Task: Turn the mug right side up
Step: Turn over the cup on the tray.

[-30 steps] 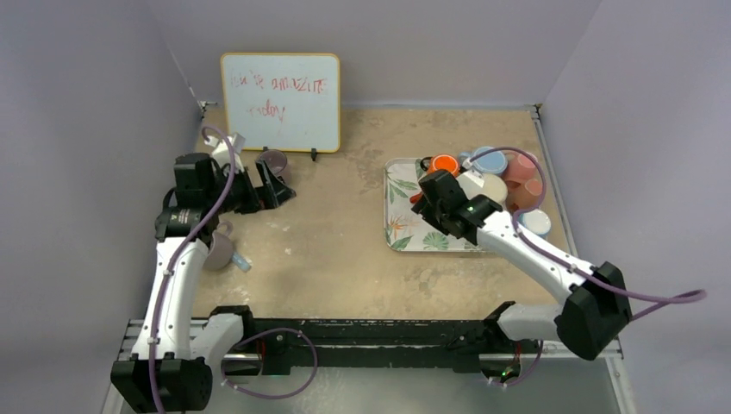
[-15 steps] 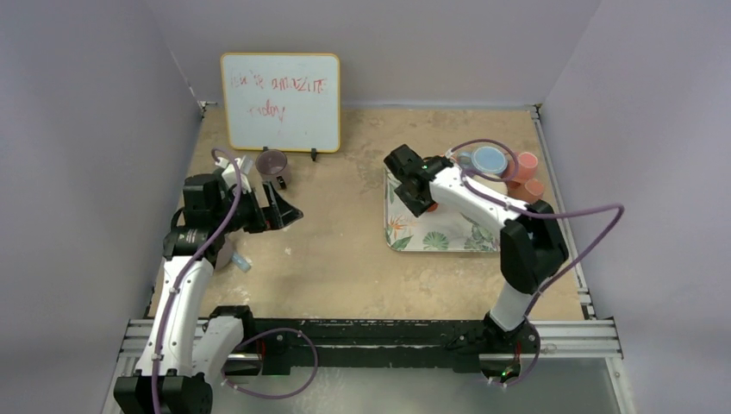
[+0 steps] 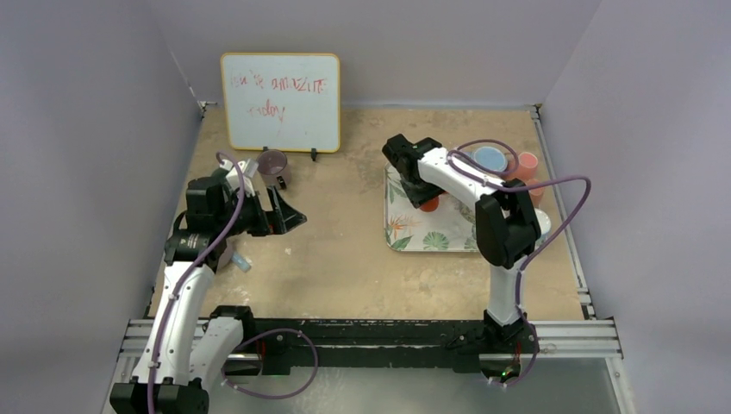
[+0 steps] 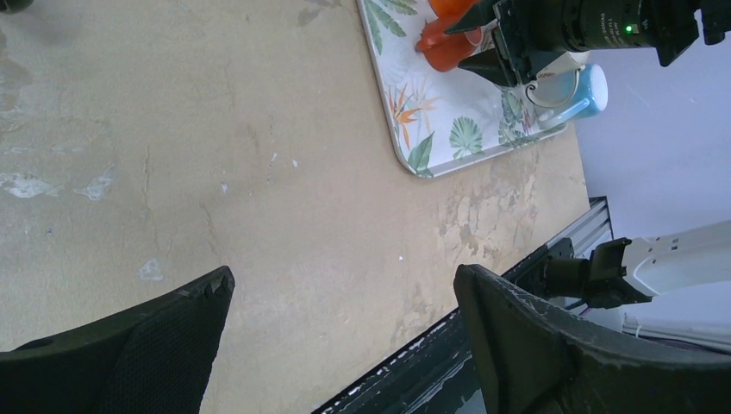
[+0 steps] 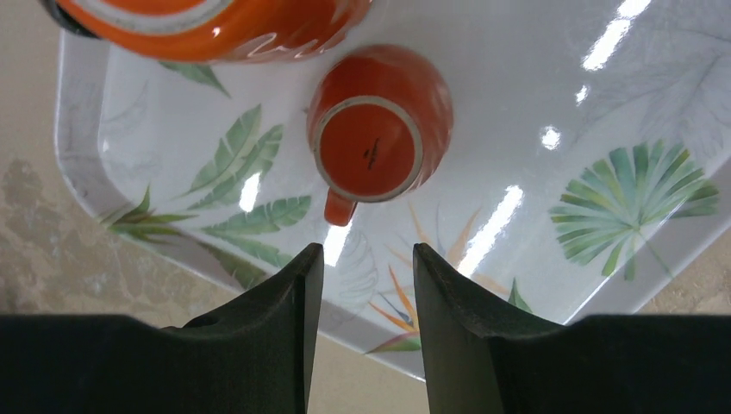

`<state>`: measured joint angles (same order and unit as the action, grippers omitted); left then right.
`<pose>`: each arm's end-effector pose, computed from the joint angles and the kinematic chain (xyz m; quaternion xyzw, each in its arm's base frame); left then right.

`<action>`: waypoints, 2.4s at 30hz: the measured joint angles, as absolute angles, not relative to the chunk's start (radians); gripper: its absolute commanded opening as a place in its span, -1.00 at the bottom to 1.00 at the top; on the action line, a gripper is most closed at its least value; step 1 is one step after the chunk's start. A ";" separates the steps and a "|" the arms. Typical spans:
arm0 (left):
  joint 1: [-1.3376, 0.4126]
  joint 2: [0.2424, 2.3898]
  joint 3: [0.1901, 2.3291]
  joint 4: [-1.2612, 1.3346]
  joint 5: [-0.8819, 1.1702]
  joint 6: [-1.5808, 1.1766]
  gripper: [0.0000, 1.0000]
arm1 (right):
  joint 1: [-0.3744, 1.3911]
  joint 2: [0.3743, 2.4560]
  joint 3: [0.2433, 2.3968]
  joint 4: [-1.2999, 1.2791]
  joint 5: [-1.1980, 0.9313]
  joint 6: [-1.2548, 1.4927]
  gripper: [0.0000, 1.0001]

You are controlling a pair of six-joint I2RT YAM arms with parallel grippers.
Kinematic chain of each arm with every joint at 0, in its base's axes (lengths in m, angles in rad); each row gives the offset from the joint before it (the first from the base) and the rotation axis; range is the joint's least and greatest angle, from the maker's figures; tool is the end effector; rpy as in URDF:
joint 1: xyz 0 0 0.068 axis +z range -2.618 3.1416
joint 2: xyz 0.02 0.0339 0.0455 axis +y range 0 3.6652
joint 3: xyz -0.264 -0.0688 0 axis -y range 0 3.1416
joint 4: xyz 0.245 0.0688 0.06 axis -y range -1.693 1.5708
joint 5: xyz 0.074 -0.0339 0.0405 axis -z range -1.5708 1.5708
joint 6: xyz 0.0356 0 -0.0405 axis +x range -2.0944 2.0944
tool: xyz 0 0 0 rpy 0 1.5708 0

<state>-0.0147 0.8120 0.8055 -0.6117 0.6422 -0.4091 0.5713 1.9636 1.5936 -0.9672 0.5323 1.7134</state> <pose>0.1669 -0.0238 0.3041 -0.0233 0.8553 -0.3657 0.3663 0.3424 0.1986 0.2229 0.5437 0.7896 -0.0063 0.2843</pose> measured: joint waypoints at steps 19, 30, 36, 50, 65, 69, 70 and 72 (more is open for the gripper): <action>-0.015 0.794 0.805 -0.611 0.642 -0.409 0.97 | 0.509 2.043 1.633 -0.997 0.511 1.755 -0.09; -0.015 0.794 0.805 -0.611 0.642 -0.409 0.97 | 0.509 2.043 1.608 -0.984 0.503 1.741 -0.26; -0.015 0.794 0.805 -0.611 0.643 -0.409 0.97 | 0.509 2.042 1.571 -0.979 0.504 1.732 -0.41; -0.016 0.787 0.805 -0.611 0.642 -0.409 0.98 | 0.511 2.022 1.535 -0.965 0.533 1.698 -1.00; -0.017 0.785 0.805 -0.636 0.588 -0.409 0.99 | 0.538 1.754 1.341 -0.810 0.498 1.544 -1.00; -0.019 0.785 0.805 -0.639 0.576 -0.409 0.93 | 0.538 1.655 1.213 -0.661 0.436 1.464 -1.00; -0.022 0.786 0.805 -0.639 0.575 -0.409 0.92 | 0.538 1.628 1.176 -0.617 0.414 1.444 -1.00; -0.022 0.786 0.805 -0.639 0.573 -0.409 0.90 | 0.538 1.570 1.104 -0.529 0.369 1.407 -1.00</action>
